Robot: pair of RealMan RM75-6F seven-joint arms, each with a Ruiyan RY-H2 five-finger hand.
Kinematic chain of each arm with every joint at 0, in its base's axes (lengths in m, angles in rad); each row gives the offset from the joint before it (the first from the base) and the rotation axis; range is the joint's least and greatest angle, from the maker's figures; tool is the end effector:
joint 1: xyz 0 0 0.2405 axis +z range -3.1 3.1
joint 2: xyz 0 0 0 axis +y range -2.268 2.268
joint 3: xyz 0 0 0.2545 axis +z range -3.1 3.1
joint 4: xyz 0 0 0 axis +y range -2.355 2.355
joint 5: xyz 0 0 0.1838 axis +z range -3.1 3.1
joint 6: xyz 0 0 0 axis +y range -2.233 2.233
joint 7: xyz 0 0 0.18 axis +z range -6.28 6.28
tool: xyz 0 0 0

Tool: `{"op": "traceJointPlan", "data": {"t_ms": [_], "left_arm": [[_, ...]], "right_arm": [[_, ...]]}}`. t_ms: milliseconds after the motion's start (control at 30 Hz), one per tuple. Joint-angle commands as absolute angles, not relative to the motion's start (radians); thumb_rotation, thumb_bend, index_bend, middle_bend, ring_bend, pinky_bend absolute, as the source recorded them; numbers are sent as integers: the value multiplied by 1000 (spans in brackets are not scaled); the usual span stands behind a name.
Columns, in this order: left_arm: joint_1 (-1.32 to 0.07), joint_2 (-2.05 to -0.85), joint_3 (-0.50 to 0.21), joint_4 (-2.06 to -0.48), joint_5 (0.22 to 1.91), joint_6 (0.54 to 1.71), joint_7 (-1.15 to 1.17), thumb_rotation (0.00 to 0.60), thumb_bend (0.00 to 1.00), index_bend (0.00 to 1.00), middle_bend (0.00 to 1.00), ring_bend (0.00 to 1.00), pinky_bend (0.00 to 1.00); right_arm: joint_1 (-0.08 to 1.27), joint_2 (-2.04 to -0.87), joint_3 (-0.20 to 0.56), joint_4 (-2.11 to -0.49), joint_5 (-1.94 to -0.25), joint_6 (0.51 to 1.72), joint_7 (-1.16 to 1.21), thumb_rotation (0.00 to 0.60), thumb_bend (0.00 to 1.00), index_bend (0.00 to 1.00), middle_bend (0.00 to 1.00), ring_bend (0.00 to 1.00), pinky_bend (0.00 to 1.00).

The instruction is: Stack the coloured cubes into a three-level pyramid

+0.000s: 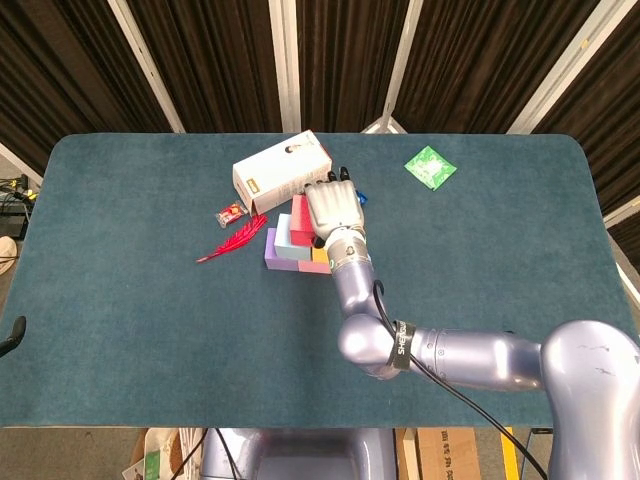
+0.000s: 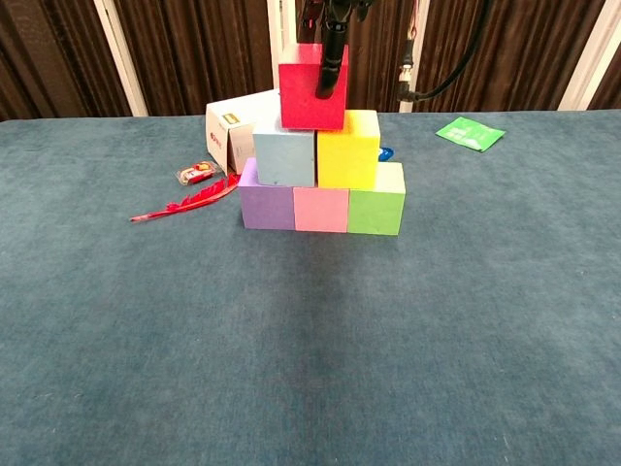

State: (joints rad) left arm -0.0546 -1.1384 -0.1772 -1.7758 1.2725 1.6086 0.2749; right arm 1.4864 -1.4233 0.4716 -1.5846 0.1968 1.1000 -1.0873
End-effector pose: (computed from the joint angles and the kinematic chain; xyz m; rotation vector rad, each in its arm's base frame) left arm -0.2971 0.2182 0.2168 -1.0885 -0.8095 -0.8115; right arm 0.0561 -0.4472 0.0506 1.7367 -0.9852 0.6463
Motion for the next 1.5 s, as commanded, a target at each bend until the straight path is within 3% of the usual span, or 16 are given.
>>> {"op": "traceJointPlan", "data": {"t_ms": [33,1500], "left_arm": [[-55,-1139,-177,-1776,1273,1609,275,600,401,105,20,0,0],[-54,-1143,-180,-1777,1268,1614,288,600,402,103,19,0,0]], "right_arm": [[1487,-1423,472,-1585,198,1100,-1087,600,263,300,281,115,0],[1487,-1423,462,-1588,207,1093,-1090,600,262,259,223,73,0]]}}
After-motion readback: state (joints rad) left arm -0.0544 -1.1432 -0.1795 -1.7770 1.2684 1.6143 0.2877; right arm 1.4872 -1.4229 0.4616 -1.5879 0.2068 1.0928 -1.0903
